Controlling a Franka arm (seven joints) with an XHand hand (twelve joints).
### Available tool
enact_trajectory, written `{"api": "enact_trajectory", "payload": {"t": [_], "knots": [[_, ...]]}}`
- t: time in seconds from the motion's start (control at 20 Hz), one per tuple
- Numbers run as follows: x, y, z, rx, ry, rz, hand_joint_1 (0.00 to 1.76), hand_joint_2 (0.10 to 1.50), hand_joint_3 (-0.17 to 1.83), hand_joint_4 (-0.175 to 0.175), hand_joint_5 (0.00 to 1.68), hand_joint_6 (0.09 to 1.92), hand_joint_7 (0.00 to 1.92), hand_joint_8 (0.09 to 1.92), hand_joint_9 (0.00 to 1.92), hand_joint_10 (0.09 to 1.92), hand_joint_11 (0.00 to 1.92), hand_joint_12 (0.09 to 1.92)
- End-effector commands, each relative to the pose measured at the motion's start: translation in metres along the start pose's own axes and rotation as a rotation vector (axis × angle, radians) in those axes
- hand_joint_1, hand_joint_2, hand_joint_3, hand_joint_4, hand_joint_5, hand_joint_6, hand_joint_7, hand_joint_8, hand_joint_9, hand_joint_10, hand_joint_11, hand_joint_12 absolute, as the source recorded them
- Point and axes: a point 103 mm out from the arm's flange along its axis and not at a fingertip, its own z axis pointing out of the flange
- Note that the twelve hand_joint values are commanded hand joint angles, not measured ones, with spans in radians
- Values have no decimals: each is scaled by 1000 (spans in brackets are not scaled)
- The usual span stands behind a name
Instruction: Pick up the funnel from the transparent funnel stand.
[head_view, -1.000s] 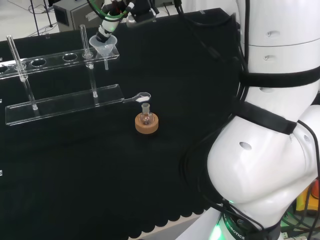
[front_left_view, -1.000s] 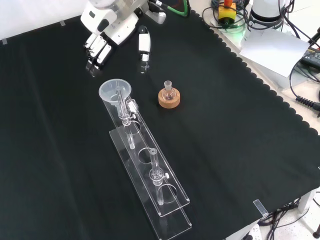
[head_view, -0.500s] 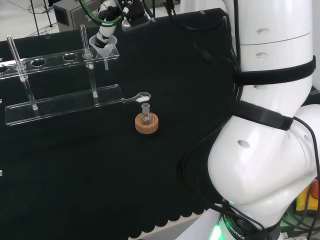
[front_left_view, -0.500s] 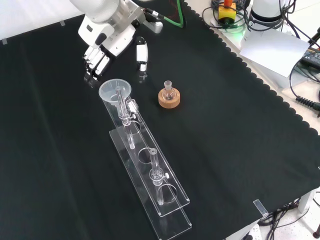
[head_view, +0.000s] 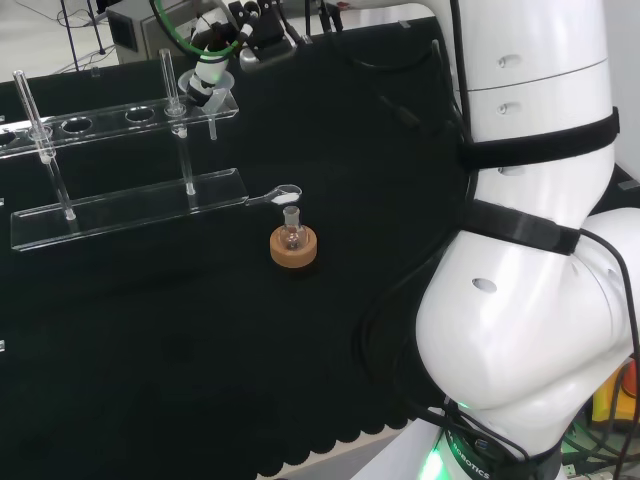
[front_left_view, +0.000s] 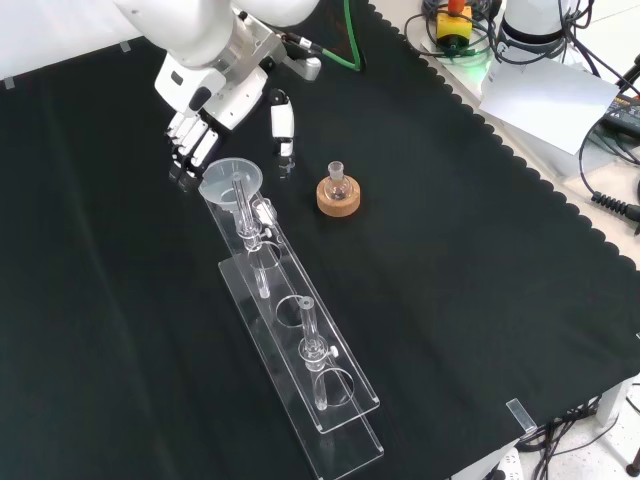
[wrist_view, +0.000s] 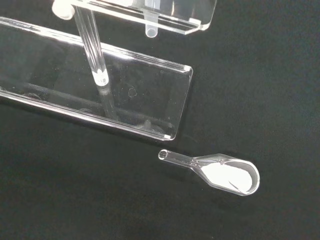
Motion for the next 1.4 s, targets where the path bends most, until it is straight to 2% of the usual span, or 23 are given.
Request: {"api": "enact_trajectory", "payload": {"t": [0.05, 0.3, 0.9, 1.4], "knots": [[-1, 3, 2, 6, 4, 7, 586, 814, 158, -106, 28, 87, 0, 408, 71, 842, 110, 1485], [-1, 9, 6, 2, 7, 21, 592, 812, 163, -106, 33, 87, 0, 411, 77, 848, 114, 1486], [0, 15, 8, 12, -6, 16, 605, 802, 180, -106, 35, 87, 0, 439, 96, 855, 130, 1483], [4, 24, 13, 18, -31, 14, 623, 776, 233, -108, 42, 87, 0, 491, 190, 816, 136, 1468]]}}
